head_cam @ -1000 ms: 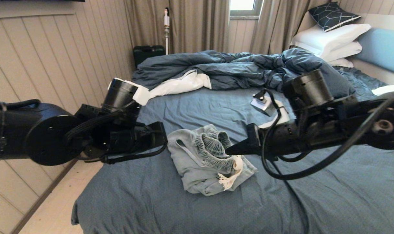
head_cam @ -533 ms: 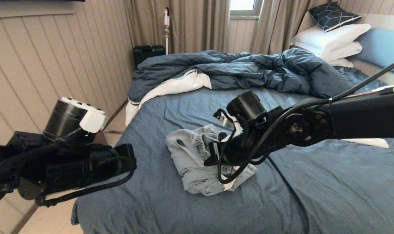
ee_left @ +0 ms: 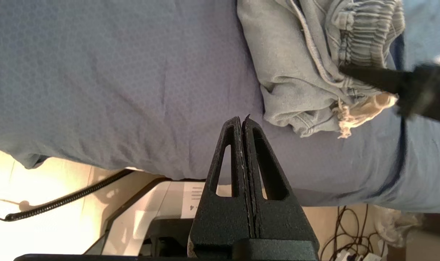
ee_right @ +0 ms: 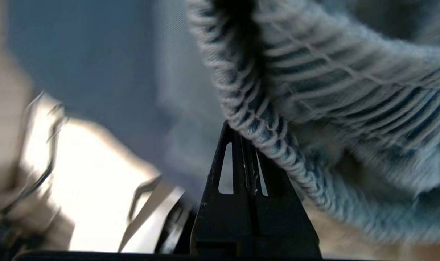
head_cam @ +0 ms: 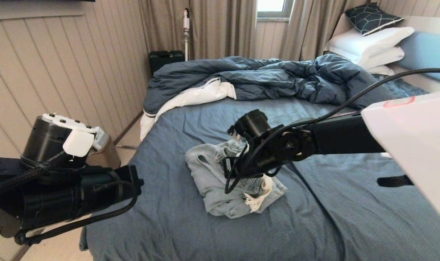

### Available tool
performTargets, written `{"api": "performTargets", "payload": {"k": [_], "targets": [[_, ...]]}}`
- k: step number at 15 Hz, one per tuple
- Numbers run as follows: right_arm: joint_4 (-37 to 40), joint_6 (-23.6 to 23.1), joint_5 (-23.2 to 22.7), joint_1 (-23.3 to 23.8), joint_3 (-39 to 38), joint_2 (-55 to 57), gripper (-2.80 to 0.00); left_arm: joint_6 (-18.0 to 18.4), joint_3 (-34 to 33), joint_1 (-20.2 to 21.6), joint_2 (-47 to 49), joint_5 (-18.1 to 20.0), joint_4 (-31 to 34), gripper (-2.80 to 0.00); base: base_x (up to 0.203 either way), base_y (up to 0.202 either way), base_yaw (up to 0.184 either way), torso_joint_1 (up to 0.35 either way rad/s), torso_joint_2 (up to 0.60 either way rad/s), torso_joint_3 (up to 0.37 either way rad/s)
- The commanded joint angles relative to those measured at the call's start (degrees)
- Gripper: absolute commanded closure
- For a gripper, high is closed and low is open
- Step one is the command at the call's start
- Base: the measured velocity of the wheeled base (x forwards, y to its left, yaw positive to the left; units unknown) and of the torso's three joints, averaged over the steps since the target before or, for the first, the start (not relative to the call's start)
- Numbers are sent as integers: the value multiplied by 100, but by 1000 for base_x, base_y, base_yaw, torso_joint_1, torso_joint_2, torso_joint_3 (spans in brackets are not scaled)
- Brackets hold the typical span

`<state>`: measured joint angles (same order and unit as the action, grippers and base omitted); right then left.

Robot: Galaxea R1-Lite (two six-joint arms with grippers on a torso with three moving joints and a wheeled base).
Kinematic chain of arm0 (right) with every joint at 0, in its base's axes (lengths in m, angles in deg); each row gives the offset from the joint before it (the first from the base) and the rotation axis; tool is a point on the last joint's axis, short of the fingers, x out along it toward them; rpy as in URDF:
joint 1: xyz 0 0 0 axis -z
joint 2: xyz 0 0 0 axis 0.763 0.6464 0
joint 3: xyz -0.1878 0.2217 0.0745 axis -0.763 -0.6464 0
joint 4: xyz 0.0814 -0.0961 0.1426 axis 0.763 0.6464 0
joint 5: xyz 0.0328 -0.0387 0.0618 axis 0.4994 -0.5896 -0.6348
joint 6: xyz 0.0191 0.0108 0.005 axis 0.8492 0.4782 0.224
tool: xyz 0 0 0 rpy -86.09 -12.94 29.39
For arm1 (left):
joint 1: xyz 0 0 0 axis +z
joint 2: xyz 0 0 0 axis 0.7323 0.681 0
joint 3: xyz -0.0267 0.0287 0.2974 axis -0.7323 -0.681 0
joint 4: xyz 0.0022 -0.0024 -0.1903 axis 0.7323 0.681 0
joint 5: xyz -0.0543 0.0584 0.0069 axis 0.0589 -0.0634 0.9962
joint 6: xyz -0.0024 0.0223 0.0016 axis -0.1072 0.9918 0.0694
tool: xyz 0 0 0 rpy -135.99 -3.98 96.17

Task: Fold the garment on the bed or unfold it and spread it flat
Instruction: Fold the blue shorts

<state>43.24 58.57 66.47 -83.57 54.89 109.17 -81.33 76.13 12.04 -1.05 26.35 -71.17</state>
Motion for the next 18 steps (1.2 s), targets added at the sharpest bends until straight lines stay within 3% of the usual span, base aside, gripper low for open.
{"api": "performTargets", "payload": {"k": [1,9,18], "targets": [[-7,42,378,-4,219,310,0,-24,-107,-3,20,-7,-94,0,0,0,0,0,0,0],[-269,896,1580,124,1292,856,0,-81,-243,-3,14,-34,-482,0,0,0,0,0,0,0],[-351,813,1633,993,1744,1523,0,-84,-385,32,-41,-37,-490,0,0,0,0,0,0,0]]}}
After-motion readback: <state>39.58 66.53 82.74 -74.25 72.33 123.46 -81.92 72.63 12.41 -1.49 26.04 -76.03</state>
